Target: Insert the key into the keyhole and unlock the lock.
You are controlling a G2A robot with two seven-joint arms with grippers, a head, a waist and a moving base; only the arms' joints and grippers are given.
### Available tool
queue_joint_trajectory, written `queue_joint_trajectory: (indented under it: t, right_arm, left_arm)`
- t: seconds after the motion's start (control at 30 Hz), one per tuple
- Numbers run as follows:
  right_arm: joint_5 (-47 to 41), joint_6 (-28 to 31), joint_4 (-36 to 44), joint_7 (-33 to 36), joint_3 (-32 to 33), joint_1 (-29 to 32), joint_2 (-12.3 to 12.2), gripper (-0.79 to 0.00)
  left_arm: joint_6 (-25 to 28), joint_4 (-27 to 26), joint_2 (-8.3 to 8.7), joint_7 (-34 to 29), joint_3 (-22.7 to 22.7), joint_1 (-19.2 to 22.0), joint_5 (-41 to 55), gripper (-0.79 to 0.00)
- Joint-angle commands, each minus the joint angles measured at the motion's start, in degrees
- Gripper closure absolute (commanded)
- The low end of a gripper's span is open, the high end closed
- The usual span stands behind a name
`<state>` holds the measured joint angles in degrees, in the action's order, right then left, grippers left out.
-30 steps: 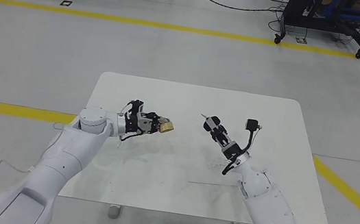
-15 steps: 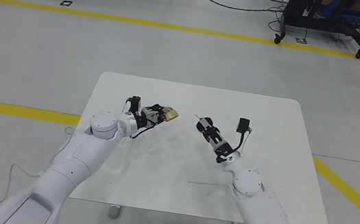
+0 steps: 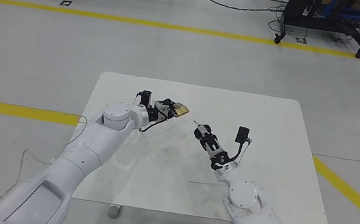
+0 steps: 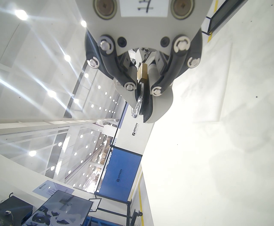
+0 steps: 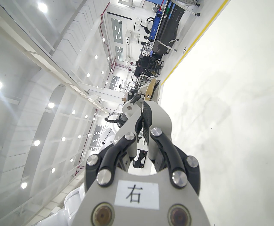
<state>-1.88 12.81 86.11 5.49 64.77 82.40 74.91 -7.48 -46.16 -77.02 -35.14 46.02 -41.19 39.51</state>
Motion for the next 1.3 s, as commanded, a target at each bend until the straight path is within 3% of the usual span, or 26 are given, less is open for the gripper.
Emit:
queue_joint_trajectory:
  t: [0.0, 0.27, 0.53, 0.6, 0.73, 1.27]
  right_arm:
    - [0.0, 0.0, 0.0, 0.0, 0.0, 0.0, 0.0, 0.0]
    - [-1.7, -2.5, -0.1, -0.1, -1.5, -0.4, 0.5, 0.0]
    - [-2.4, -4.0, 1.4, -12.6, -6.0, 1.4, 2.3, 0.0]
    - [0.5, -3.2, 2.1, -18.5, -7.2, 2.3, 2.8, 0.0]
    - [0.4, -0.4, 2.2, -22.0, -8.2, 2.9, 3.5, 0.0]
    - [1.2, -1.6, 0.6, -24.3, -7.2, 1.6, 4.6, 0.0]
  left_arm:
    - [0.0, 0.0, 0.0, 0.0, 0.0, 0.0, 0.0, 0.0]
    - [2.6, -4.1, 0.5, 0.3, -0.4, 0.1, -7.2, 0.0]
    - [6.0, -5.3, -0.45, -0.4, -0.3, -1.3, -6.5, 0.0]
    - [7.7, -5.6, -0.61, 0.6, -0.3, -1.6, -7.4, 0.0]
    - [9.6, -6.1, -0.78, 2.4, -0.2, -2.1, -9.8, 0.0]
    - [9.6, -6.8, -1.42, 1.1, 0.4, -2.7, -14.2, 0.0]
